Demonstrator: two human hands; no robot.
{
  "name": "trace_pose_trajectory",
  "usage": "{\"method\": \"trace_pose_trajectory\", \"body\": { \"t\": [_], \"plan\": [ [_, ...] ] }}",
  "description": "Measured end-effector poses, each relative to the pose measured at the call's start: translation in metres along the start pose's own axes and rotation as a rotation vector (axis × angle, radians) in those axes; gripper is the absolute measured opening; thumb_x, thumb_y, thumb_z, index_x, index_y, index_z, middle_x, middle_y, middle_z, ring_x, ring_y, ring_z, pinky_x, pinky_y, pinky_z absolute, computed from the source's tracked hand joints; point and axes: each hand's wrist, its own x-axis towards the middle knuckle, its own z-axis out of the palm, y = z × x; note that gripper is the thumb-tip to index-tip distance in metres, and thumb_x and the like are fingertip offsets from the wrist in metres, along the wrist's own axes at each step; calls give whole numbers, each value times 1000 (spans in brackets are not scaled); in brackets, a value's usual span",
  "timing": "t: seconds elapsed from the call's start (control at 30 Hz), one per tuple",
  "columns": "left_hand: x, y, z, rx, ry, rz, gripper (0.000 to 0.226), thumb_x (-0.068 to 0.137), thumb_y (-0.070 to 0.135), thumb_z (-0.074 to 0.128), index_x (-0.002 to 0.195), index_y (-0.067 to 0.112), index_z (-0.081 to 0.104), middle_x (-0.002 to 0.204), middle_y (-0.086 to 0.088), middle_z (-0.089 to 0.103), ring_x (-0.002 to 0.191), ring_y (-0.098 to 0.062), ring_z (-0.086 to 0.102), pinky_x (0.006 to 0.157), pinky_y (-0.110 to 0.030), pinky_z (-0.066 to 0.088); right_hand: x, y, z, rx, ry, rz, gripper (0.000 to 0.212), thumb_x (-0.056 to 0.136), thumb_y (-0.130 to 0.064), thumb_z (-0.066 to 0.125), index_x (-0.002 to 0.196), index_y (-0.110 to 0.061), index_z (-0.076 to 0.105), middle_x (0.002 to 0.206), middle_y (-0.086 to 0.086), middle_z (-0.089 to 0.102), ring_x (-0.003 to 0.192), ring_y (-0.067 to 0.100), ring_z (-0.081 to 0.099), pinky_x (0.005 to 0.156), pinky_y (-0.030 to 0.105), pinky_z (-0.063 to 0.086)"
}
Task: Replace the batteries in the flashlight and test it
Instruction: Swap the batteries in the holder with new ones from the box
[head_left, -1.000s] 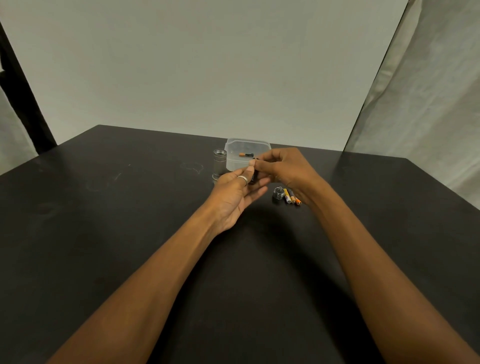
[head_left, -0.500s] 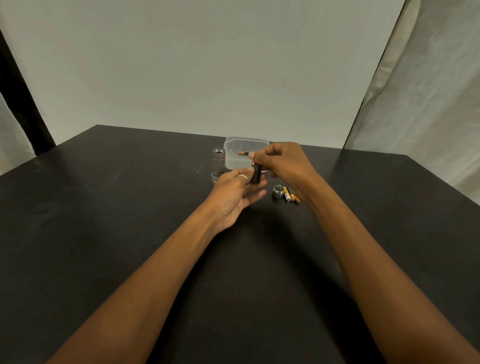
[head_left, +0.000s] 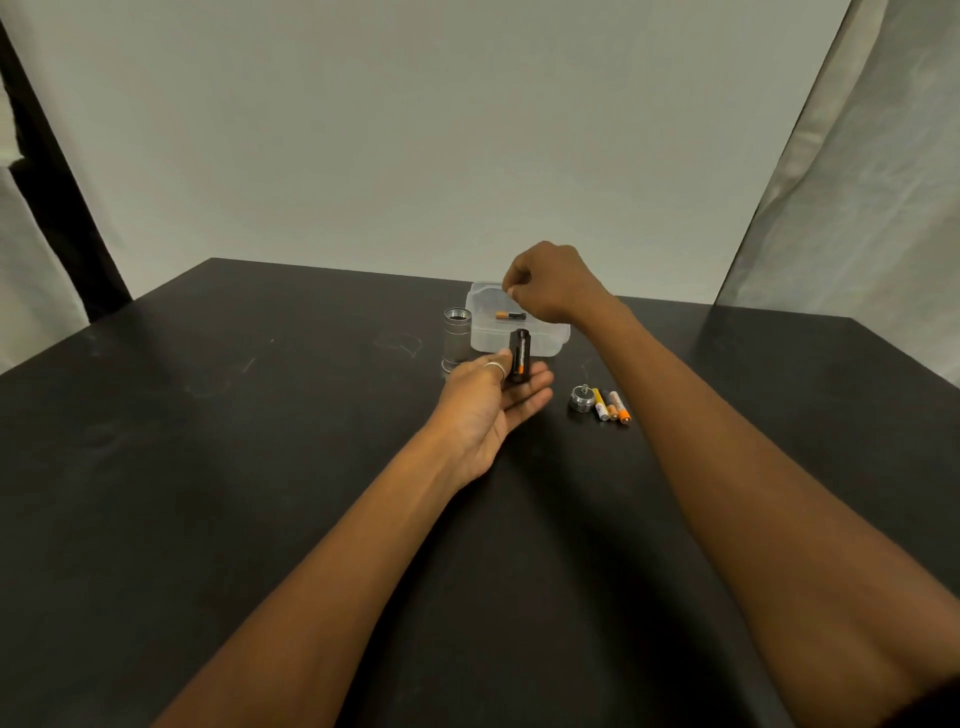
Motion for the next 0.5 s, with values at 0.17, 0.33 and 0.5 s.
{"method": "trace_pose_trajectory", "body": {
  "t": [0.17, 0.33, 0.5],
  "plan": [
    [2, -1, -2, -15, -2, -8, 22, 108, 15, 43, 107, 5, 62, 96, -14, 72, 86, -20, 73, 82, -36, 61, 36, 11, 24, -179, -128, 5, 25, 88, 0, 60, 105, -5, 77, 110, 14, 75, 103, 32, 68, 92, 43, 58],
    [4, -1, -3, -29, -16, -18, 20, 108, 15, 44, 108, 5, 61, 95, -14, 72, 86, -21, 73, 82, -36, 62, 54, 18, 41, -308, -211, -19, 22, 92, -6, 61, 108, -6, 75, 111, 15, 72, 102, 34, 67, 90, 45, 58],
    [6, -1, -4, -37, -26, -27, 22, 108, 15, 45, 115, 4, 62, 98, -14, 73, 89, -21, 73, 84, -36, 62, 59, 21, 46, -373, -245, -37, 22, 92, -6, 63, 110, -7, 74, 112, 15, 71, 101, 33, 66, 88, 42, 58]
  ]
}}
